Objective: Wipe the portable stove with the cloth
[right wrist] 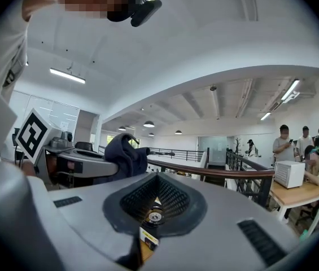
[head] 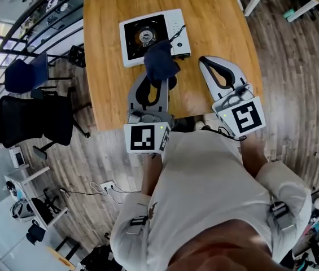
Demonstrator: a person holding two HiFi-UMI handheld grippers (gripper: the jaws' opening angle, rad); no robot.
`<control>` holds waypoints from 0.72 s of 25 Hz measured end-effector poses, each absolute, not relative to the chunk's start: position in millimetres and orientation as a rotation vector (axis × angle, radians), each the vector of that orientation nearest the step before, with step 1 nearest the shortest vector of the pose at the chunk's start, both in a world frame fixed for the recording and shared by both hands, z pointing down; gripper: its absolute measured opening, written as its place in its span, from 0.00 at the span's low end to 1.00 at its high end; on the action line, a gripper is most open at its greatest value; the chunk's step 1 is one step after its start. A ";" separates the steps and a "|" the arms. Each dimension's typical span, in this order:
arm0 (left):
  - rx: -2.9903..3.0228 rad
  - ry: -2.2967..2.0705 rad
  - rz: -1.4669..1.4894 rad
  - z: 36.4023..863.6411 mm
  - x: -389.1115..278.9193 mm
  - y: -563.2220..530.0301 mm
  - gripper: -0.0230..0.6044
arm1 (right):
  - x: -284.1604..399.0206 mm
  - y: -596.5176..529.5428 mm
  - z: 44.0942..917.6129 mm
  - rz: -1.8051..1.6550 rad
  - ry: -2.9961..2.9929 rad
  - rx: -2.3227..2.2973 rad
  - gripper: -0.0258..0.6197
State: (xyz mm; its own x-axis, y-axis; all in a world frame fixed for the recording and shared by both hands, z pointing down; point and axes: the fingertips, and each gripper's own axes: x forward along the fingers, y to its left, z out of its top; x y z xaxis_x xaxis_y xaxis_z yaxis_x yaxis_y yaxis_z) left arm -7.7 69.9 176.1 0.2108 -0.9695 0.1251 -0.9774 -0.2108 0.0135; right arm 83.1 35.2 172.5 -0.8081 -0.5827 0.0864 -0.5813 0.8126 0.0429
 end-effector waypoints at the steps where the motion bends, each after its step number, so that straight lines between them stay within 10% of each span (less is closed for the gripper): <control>1: 2.378 -1.900 0.135 177.6 -11.9 63.6 0.20 | 79.6 29.3 174.0 -0.017 -2.890 0.948 0.07; 18: 2.425 -1.715 0.112 210.2 -51.2 -14.0 0.20 | 47.1 -33.2 203.0 0.023 -2.740 1.099 0.07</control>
